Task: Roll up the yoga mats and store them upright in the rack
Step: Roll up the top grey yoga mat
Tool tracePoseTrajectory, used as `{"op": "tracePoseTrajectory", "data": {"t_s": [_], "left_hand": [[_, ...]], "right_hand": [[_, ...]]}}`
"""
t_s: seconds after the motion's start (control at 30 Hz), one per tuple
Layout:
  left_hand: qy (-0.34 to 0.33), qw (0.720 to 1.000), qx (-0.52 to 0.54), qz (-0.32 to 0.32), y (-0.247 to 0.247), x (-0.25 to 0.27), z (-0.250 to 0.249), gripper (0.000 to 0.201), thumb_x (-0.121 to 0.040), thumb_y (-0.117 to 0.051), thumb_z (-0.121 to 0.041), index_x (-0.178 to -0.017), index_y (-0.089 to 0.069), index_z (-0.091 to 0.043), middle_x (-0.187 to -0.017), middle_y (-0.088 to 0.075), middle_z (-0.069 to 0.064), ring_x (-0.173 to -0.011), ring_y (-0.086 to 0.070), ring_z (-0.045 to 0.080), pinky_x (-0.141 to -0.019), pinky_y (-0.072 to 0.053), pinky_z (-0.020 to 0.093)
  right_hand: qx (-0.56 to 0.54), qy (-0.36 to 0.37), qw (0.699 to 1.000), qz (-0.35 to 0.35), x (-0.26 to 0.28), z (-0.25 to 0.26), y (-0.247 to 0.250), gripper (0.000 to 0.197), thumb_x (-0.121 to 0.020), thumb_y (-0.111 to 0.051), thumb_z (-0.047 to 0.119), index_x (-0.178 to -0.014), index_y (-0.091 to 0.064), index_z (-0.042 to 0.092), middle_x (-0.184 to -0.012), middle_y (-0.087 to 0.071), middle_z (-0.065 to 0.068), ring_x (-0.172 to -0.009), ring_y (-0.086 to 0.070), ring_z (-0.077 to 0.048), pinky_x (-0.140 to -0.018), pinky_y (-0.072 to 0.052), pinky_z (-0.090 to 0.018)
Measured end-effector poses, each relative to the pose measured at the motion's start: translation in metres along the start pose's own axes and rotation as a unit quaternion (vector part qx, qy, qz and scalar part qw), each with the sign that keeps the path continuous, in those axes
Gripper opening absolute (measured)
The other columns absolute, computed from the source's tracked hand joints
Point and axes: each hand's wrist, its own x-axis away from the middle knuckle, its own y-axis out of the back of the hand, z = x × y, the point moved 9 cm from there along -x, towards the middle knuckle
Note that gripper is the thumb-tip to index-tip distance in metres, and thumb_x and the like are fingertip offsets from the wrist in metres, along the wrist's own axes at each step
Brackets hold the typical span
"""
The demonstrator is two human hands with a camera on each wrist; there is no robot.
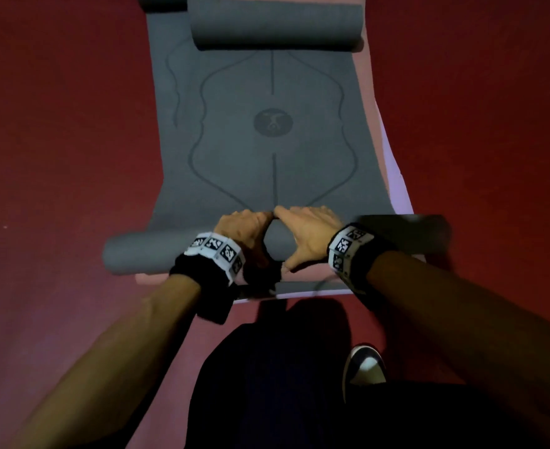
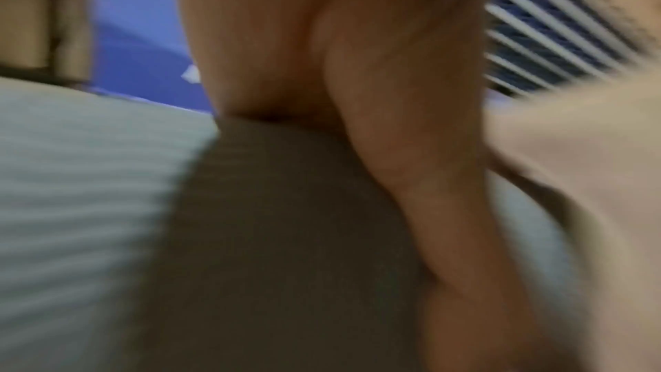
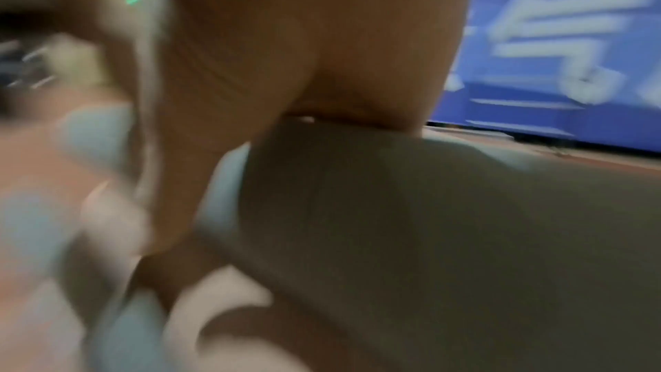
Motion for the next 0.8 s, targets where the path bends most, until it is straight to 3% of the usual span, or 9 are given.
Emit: {"op": "tracePoseTrajectory", "data": {"t_s": [0.07,0.13,0.2,0.27,0.37,0.5,0.63,0.73,0.8], "left_hand": [[0.005,0.998,0.018,0.064,-0.005,-0.008,0.004,0.083,-0.053,-0.089,-0.049,-0.126,-0.054,-0.031,-0.111,-0.069,0.000,-0.098,-0.069,0.024,-0.075,-0.051,0.030],[-0.007,0.994,0.033,0.104,-0.008,-0.014,0.005,0.075,-0.054,-0.092,-0.043,-0.120,-0.059,-0.026,-0.110,-0.070,0.003,-0.095,-0.070,0.023,-0.080,-0.057,0.034],[-0.021,0.997,0.014,0.079,-0.004,-0.012,0.002,0.074,-0.052,-0.090,-0.049,-0.113,-0.056,-0.027,-0.106,-0.071,0.001,-0.091,-0.070,0.023,-0.077,-0.056,0.033],[-0.042,0.999,-0.028,-0.007,0.001,-0.002,-0.006,0.083,-0.055,-0.081,-0.059,-0.123,-0.045,-0.026,-0.108,-0.067,0.001,-0.098,-0.068,0.027,-0.077,-0.048,0.034],[-0.054,0.991,-0.085,-0.089,0.003,0.018,-0.016,0.096,-0.062,-0.073,-0.067,-0.137,-0.031,-0.025,-0.116,-0.060,0.004,-0.109,-0.060,0.030,-0.088,-0.041,0.041],[-0.049,0.997,-0.044,-0.050,0.000,0.013,-0.010,0.085,-0.065,-0.076,-0.057,-0.132,-0.035,-0.026,-0.113,-0.066,0.003,-0.105,-0.065,0.029,-0.082,-0.043,0.036],[-0.028,0.999,0.025,0.015,0.006,0.007,0.002,0.075,-0.058,-0.084,-0.047,-0.124,-0.050,-0.031,-0.107,-0.069,0.001,-0.100,-0.068,0.028,-0.070,-0.043,0.030],[-0.044,0.998,0.036,0.035,0.007,0.005,0.001,0.070,-0.056,-0.085,-0.049,-0.114,-0.052,-0.030,-0.102,-0.070,-0.001,-0.096,-0.069,0.027,-0.069,-0.042,0.030],[-0.051,0.998,0.017,-0.011,0.008,0.010,0.001,0.074,-0.057,-0.081,-0.057,-0.115,-0.045,-0.027,-0.106,-0.068,0.001,-0.097,-0.068,0.030,-0.071,-0.044,0.034]], "right_hand": [[0.039,-0.001,0.998,-0.038,0.007,0.005,-0.001,0.107,-0.059,-0.084,0.063,-0.140,-0.029,0.021,-0.125,-0.056,-0.006,-0.115,-0.056,-0.032,-0.090,-0.041,-0.046],[0.031,-0.010,0.998,-0.054,0.008,0.004,-0.001,0.101,-0.061,-0.085,0.058,-0.137,-0.029,0.020,-0.121,-0.057,-0.007,-0.112,-0.058,-0.033,-0.089,-0.042,-0.047],[0.013,-0.017,0.999,-0.042,0.006,0.001,-0.002,0.092,-0.061,-0.086,0.055,-0.127,-0.033,0.020,-0.111,-0.060,-0.005,-0.105,-0.061,-0.033,-0.083,-0.042,-0.045],[-0.005,-0.028,0.999,-0.020,0.003,-0.006,0.000,0.087,-0.059,-0.087,0.052,-0.121,-0.037,0.019,-0.106,-0.063,-0.005,-0.100,-0.063,-0.033,-0.076,-0.041,-0.040],[-0.034,-0.027,0.999,0.020,0.001,-0.010,0.001,0.081,-0.055,-0.086,0.046,-0.119,-0.043,0.020,-0.102,-0.064,-0.003,-0.096,-0.063,-0.032,-0.072,-0.042,-0.035],[-0.044,-0.006,0.999,0.016,0.003,-0.007,-0.003,0.075,-0.060,-0.084,0.051,-0.113,-0.040,0.022,-0.099,-0.058,0.000,-0.097,-0.062,-0.030,-0.074,-0.042,-0.037],[0.036,-0.003,0.998,-0.045,0.009,-0.001,-0.005,0.102,-0.060,-0.085,0.058,-0.137,-0.029,0.022,-0.123,-0.054,-0.004,-0.113,-0.055,-0.032,-0.092,-0.041,-0.048],[0.032,-0.024,0.998,-0.047,0.008,-0.003,-0.004,0.091,-0.062,-0.085,0.053,-0.129,-0.034,0.018,-0.116,-0.057,-0.005,-0.110,-0.058,-0.033,-0.091,-0.042,-0.048],[0.023,-0.029,0.999,-0.035,0.006,-0.007,-0.001,0.080,-0.061,-0.085,0.052,-0.117,-0.038,0.017,-0.104,-0.058,-0.003,-0.104,-0.061,-0.032,-0.084,-0.042,-0.044]]}}
